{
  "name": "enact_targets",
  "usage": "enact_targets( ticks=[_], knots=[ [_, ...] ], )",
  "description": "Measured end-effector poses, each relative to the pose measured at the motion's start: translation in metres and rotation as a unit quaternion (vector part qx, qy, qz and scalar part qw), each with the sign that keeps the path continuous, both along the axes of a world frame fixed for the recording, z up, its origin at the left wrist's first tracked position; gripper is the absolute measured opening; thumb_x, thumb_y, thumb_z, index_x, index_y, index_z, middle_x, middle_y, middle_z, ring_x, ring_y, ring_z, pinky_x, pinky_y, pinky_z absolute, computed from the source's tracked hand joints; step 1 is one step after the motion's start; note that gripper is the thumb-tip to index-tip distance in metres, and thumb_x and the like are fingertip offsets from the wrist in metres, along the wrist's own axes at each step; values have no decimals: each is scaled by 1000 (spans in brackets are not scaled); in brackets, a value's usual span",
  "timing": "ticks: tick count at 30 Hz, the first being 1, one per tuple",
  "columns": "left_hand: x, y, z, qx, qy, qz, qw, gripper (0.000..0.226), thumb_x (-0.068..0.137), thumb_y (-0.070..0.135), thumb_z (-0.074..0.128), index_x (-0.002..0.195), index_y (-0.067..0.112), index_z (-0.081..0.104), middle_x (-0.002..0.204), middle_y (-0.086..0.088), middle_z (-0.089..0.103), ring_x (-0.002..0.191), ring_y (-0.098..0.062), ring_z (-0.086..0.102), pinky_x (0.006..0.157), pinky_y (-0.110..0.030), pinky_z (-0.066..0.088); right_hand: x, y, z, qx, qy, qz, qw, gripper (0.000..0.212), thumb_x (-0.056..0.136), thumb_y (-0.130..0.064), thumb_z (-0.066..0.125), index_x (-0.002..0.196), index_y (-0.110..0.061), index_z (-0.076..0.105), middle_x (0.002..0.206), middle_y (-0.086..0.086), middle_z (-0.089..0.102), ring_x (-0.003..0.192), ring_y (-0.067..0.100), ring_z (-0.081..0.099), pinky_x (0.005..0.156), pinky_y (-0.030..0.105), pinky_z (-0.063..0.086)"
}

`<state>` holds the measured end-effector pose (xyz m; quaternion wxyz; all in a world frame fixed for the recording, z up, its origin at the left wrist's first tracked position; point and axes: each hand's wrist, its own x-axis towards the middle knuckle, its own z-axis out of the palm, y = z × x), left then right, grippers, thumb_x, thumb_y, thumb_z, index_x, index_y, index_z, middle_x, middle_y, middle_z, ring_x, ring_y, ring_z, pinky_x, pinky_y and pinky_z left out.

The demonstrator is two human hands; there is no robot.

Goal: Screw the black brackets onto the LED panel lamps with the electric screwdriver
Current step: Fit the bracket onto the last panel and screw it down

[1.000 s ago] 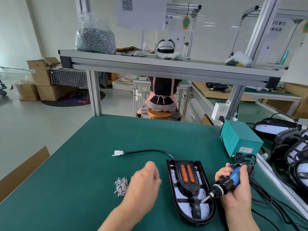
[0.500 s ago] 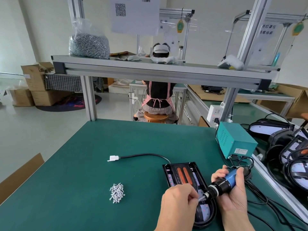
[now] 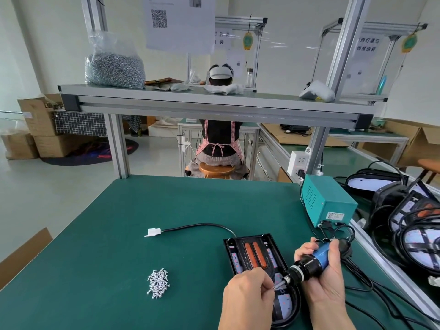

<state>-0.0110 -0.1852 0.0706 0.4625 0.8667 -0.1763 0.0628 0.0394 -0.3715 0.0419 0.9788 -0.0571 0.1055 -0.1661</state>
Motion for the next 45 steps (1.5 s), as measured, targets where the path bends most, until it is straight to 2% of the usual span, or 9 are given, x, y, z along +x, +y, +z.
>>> enact_targets(
  ticks=[6,10,14,19,25,32,36,40,45],
  knots=[
    [0,-1,2,53,-26,-5,998,14,91,19,59,101,23,67,91,15,59,98,-10,59,89,-21,46,1,-1,-5,-16,-18,-6,1000,84,29,-28,104,98,-11,59,73,-4,55,67,4,48,59,15,50],
    [-4,-5,10,145,-128,-21,981,43,32,19,94,57,26,61,53,14,54,50,-6,54,47,-11,43,2,1,-5,-35,4,-4,999,55,60,-41,85,98,-13,57,72,-5,53,64,4,48,56,16,50],
    [-6,-9,11,204,-208,-4,956,51,13,15,91,47,26,54,44,13,45,42,-6,35,43,-11,39,0,1,-9,-27,24,0,999,42,81,-46,73,99,-12,56,71,-3,55,64,5,49,59,15,50],
    [-3,-7,7,219,-214,0,952,50,7,15,88,44,24,55,41,12,45,37,-8,46,40,-10,37,-2,-3,-5,-29,-16,-8,999,88,25,-30,106,96,-11,57,71,-2,54,64,5,49,62,15,50],
    [0,-8,6,244,-229,19,942,50,5,23,88,42,26,54,39,13,43,37,-2,35,39,-9,36,-1,2,-3,3,-2,7,1000,62,51,-37,86,100,-12,56,71,-2,54,67,5,48,57,16,51],
    [1,-10,8,247,-249,59,935,51,2,25,87,41,27,53,38,13,42,47,-6,19,39,-11,31,-2,1,-3,-23,-11,2,1000,100,17,-25,107,102,-11,56,71,-1,56,67,6,49,56,18,52],
    [2,-13,6,243,-248,59,936,49,5,21,85,40,26,52,38,11,41,40,-6,24,39,-12,28,-2,4,-2,-26,12,14,999,64,57,-36,89,105,-13,54,72,-3,54,66,6,48,55,18,52],
    [2,-17,5,253,-289,59,921,15,51,15,59,39,22,52,39,6,42,35,-13,42,44,-15,30,0,5,-1,-32,23,7,999,48,69,-42,79,99,-12,56,74,-5,50,69,5,46,56,17,50],
    [0,-24,4,255,-327,76,907,30,63,7,39,38,18,49,39,1,42,35,-16,42,43,-18,39,-1,6,-1,-39,45,5,998,39,83,-47,67,99,-13,56,74,-5,51,67,5,46,57,17,50]
  ],
)
